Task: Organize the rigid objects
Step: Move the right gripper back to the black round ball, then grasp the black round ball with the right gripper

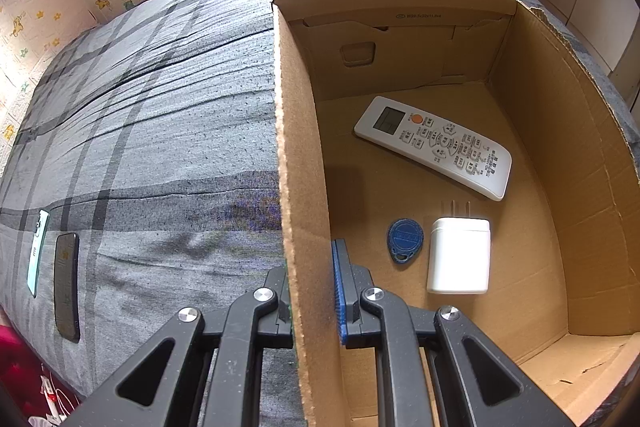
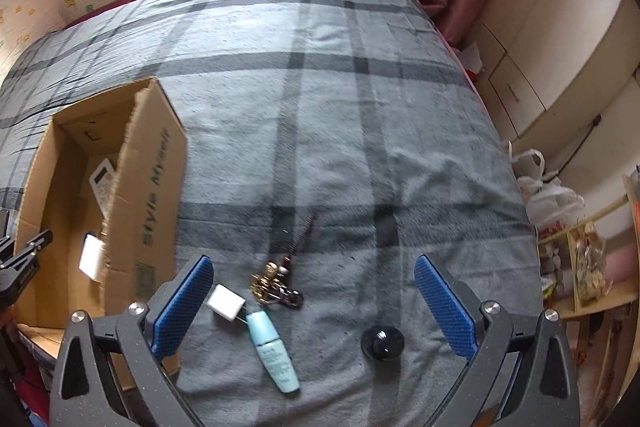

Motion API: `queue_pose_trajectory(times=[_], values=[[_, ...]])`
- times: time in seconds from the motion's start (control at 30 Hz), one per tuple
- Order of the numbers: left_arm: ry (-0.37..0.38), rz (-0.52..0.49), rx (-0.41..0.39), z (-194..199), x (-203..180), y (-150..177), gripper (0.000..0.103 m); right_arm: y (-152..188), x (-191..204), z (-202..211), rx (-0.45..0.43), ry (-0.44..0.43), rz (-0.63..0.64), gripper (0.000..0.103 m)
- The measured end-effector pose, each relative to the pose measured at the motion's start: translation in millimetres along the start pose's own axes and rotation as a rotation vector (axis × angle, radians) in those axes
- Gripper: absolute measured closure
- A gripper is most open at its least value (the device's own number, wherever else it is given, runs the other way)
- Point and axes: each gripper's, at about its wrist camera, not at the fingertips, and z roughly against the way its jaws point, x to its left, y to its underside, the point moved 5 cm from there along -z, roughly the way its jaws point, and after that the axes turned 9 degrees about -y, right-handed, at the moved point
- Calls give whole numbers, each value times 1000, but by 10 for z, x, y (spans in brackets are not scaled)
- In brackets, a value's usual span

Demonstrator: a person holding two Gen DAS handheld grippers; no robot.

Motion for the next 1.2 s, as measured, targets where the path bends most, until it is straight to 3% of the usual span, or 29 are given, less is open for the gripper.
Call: queue_pose_trajectory(times=[0.4, 0.97, 1.1, 1.13, 1.17, 1.2], values=[[-3, -2, 1, 8, 8, -6, 89, 526, -615, -449, 111, 44, -145, 0], [-9, -2, 2, 24, -18, -20, 89, 940, -935, -879, 204, 7, -256, 2], [-11, -3, 2, 21, -17, -17, 89, 964, -944, -878, 202, 7, -247, 16], [-9, -1, 2, 20, -16, -17, 89, 964, -941, -889, 206, 8, -241, 24], [-7, 0, 2, 19, -10, -16, 89, 970, -927, -886, 207, 8, -239, 43], [-5, 2, 2, 16, -6, -14, 89, 978, -907, -881, 211, 7, -240, 54]])
